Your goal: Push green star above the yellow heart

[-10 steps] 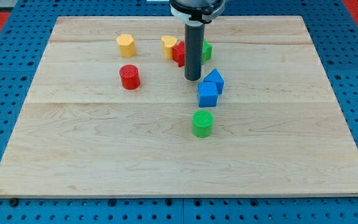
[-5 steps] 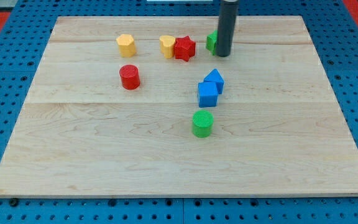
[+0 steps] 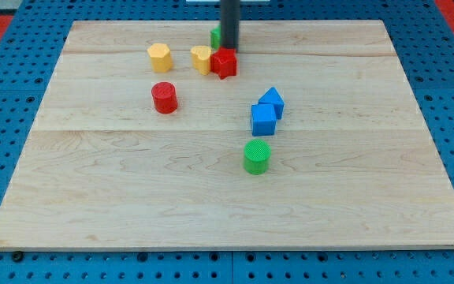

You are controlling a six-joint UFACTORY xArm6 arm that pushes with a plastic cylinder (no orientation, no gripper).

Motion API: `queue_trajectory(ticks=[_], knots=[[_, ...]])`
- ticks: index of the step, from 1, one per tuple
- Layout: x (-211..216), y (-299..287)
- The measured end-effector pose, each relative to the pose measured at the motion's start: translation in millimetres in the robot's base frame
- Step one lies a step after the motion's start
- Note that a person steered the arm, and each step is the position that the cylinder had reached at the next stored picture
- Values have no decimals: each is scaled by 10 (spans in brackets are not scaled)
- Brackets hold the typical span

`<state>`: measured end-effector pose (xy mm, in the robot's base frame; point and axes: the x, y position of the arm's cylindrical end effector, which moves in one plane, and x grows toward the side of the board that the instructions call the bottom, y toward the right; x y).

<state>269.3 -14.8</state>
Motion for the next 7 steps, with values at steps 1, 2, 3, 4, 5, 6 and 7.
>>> queue_trajectory(ticks=[1, 2, 3, 4, 5, 6, 7], knots=[[0, 49], [0, 414], [-76, 699], [-434, 693], [-570, 436], [-535, -216], [-403, -720]])
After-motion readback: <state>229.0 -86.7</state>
